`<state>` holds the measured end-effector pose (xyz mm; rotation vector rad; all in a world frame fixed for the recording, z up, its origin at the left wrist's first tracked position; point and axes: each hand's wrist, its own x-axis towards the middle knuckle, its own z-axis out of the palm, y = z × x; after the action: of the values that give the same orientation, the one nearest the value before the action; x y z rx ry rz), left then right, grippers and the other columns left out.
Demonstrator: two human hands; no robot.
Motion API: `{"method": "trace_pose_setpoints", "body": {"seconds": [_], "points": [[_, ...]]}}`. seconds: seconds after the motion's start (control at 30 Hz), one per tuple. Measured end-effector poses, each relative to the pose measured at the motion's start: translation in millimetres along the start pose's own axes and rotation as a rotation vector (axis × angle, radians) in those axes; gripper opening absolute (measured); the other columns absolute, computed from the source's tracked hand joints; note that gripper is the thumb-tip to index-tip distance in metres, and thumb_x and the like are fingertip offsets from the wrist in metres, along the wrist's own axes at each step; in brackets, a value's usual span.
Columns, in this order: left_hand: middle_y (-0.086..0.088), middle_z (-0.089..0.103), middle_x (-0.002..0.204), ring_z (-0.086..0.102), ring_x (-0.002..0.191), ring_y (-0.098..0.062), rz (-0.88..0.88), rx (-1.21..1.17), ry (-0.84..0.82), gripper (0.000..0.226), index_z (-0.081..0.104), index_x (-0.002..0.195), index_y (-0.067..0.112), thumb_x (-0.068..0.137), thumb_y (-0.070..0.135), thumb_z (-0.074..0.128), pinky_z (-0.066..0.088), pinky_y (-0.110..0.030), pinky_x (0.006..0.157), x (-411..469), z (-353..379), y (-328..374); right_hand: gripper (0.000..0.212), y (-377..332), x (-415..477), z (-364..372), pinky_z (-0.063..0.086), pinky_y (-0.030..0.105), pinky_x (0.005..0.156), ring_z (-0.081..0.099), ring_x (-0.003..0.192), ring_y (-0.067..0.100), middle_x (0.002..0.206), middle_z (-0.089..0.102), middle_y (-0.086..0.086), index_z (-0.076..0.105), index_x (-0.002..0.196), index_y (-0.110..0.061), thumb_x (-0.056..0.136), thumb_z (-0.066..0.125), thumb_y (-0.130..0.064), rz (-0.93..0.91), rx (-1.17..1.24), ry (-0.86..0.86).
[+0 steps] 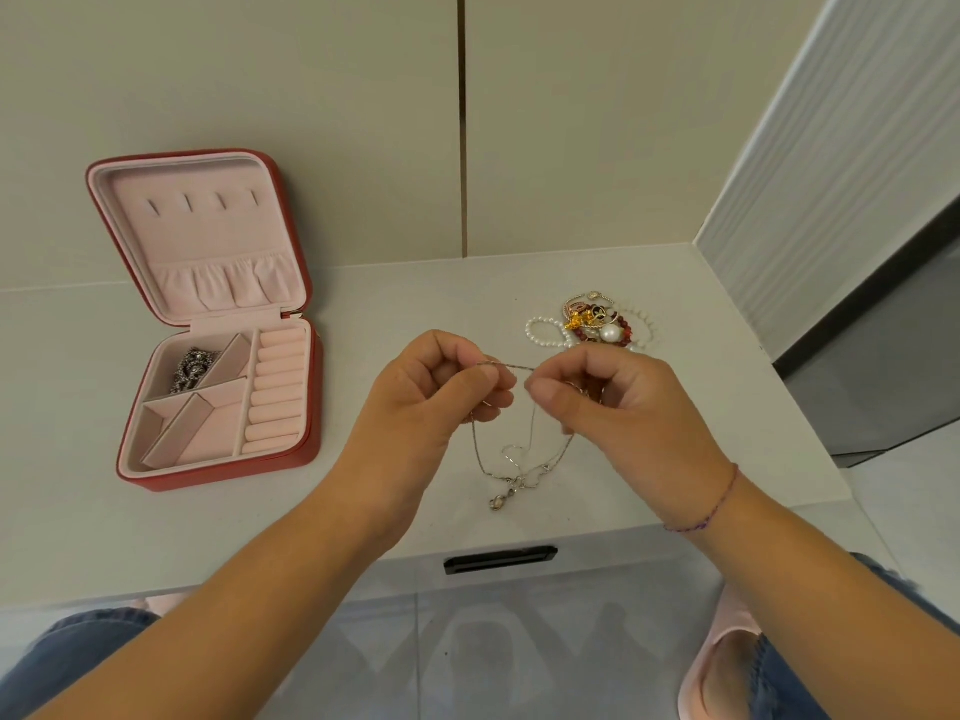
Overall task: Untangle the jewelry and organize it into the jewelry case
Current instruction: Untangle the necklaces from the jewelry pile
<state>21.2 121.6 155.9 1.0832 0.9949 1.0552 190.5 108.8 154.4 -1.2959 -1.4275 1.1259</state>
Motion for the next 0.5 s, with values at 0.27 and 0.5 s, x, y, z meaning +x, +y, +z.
{"method": "trace_pose_setpoints", "body": {"seconds": [0.27, 0.5], "points": [[0.005, 0.041, 0.058, 0.036, 0.053, -0.005, -0.026, 0.23, -0.036, 0.015, 0.07, 0.095, 0.018, 0.085, 0.008, 0.066, 0.035, -0.014, 0.053, -1.5, -2.7, -1.5, 0.012, -1.0, 3.6, -9.1, 0.036, 0.018, 0.052, 0.043, 0.053, 0.011, 0.067, 0.054, 0.002, 0.068, 0.084, -0.017, 0.078, 0.059, -0.013, 0.138, 0.342, -0.122], [-0.007, 0.019, 0.06, 0.021, 0.066, -0.035, -0.02, 0.257, -0.028, 0.019, 0.077, 0.091, 0.027, 0.073, 0.029, 0.074, 0.032, -0.026, 0.066, -4.6, 1.2, 2.0, 0.011, -1.7, 4.2, -10.9, 0.034, 0.018, 0.053, 0.041, 0.054, 0.01, 0.071, 0.061, 0.003, 0.065, 0.088, -0.012, 0.08, 0.058, -0.01, 0.109, 0.397, -0.188]]}}
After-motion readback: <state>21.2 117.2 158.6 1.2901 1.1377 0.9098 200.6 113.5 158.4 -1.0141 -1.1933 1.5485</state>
